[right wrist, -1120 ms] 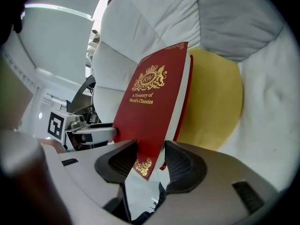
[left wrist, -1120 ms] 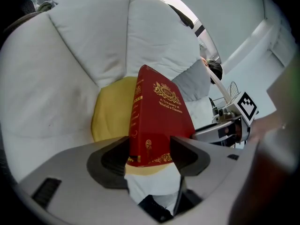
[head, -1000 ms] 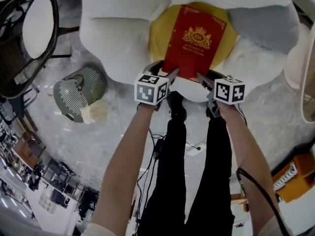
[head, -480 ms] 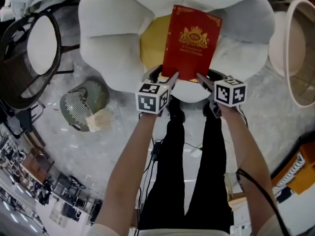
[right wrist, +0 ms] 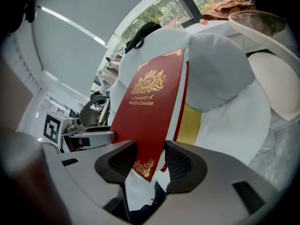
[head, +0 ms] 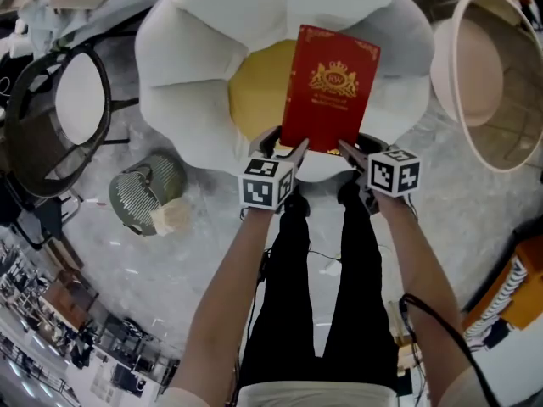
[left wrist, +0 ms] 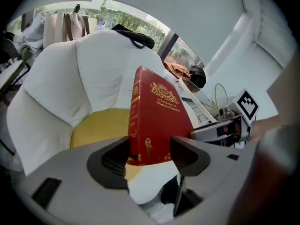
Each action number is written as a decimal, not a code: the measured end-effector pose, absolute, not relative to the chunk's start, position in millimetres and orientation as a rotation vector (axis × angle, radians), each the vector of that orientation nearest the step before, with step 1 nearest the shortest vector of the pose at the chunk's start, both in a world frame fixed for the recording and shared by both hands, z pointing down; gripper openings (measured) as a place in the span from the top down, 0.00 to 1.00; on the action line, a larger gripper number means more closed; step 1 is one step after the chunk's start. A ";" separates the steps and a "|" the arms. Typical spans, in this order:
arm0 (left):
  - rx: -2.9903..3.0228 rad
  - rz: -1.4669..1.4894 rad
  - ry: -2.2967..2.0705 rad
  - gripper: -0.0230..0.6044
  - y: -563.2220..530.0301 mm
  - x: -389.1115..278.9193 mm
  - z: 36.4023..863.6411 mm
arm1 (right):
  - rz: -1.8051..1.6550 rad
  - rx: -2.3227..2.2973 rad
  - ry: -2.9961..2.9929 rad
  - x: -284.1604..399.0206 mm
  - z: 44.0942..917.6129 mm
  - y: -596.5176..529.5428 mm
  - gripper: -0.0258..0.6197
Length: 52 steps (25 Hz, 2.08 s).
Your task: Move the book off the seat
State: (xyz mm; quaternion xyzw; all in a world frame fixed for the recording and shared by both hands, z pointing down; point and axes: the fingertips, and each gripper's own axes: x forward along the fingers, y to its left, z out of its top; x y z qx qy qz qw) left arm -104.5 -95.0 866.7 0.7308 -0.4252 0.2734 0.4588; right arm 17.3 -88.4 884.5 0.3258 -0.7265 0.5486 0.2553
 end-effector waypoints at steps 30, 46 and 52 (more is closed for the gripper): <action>1.950 0.675 -0.918 0.53 -122.8 136.4 751.8 | 1.461 1.125 -2.019 256.2 764.1 -102.9 0.65; 2.046 0.769 -0.720 0.53 -160.8 271.4 781.4 | 1.526 1.354 -1.922 384.8 792.7 -117.1 0.65; 2.078 0.806 -0.664 0.53 -173.9 308.7 793.7 | 1.522 1.418 -1.877 421.3 804.0 -125.5 0.65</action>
